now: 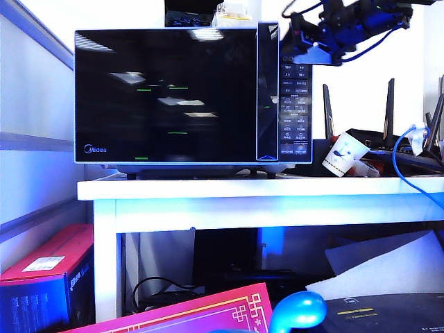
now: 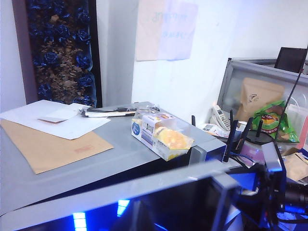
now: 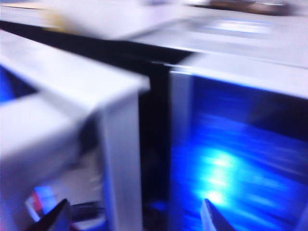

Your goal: Open the microwave door, place the box of snacks from the top of the microwave inside, then close the microwave door.

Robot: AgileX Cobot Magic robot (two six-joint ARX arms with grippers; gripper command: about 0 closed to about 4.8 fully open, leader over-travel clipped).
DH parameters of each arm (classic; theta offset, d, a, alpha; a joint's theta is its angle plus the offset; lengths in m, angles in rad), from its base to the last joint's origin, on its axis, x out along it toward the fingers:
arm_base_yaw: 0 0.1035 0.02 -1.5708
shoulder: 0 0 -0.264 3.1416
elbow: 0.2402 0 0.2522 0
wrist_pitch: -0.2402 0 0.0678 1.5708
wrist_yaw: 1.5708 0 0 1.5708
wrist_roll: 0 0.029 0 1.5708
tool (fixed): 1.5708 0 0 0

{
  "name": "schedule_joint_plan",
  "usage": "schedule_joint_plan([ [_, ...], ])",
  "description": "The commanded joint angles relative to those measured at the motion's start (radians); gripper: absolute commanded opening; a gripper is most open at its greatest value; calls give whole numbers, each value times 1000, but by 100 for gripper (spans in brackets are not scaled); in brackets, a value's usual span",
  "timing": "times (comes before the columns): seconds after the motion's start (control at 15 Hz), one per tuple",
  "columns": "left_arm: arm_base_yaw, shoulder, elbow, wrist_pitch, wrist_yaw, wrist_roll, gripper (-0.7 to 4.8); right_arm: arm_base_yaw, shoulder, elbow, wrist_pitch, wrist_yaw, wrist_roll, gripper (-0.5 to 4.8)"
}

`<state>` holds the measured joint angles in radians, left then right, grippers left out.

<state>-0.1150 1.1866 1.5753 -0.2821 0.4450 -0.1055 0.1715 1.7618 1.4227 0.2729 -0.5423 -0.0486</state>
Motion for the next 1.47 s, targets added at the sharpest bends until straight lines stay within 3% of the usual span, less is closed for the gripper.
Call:
schedule_joint_plan([
  [0.07,-1,-3,5,8,1,1,-5,2,-35,4,-43,-95,3,355],
  [0.4,-1,-3,5,8,1,1,-5,-1,-120,4,-113,-235,5,355],
  [1.13,-1,-3,5,7,1,0,-5,0,-122,4,-95,-638,243,355],
  [1.47,-1,-3,5,7,1,0,-5,4,-135,10,-30,-734,366,355],
])
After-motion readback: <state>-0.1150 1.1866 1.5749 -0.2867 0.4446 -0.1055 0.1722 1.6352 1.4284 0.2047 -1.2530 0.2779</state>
